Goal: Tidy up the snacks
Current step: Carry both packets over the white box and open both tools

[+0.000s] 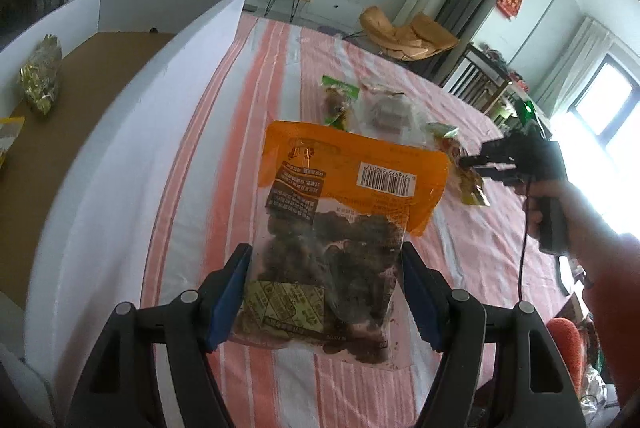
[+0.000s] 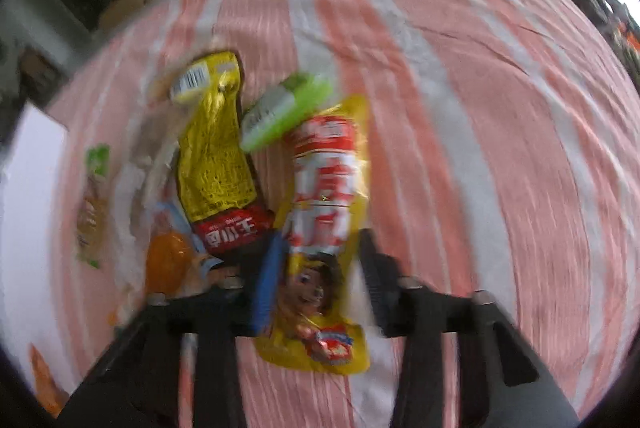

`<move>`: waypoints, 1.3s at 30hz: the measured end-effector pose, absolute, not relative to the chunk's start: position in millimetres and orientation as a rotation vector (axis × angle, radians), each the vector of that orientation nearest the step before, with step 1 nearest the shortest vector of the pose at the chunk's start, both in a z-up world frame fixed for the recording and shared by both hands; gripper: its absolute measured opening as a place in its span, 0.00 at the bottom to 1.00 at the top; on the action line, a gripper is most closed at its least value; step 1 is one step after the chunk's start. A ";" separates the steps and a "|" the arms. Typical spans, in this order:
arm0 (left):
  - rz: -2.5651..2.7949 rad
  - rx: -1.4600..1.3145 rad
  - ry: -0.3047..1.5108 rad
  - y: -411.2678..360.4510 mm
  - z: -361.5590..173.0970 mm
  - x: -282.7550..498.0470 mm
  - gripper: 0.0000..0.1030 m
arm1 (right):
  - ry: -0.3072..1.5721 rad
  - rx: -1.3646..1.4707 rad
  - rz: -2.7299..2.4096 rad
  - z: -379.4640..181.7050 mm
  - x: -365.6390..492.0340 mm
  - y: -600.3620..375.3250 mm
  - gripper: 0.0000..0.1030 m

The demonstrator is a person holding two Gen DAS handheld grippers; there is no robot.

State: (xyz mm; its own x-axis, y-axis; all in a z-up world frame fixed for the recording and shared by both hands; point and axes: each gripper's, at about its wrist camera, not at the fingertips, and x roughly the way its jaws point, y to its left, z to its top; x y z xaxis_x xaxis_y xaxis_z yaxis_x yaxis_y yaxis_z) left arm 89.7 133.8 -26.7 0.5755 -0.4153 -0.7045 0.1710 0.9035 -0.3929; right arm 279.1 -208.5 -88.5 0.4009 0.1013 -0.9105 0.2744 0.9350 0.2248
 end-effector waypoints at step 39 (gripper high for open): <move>0.185 -0.242 0.798 328.5 45.4 82.5 0.94 | 0.908 0.494 0.779 64.2 231.7 124.9 0.66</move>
State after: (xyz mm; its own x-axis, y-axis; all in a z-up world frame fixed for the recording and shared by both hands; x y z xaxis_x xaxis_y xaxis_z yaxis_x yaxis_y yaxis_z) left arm 82.5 328.5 45.4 0.6843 0.0721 -0.7256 -0.2541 0.9563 -0.1447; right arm 231.7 124.9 64.2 0.3792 0.7737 -0.5075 -0.3843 0.6306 0.6743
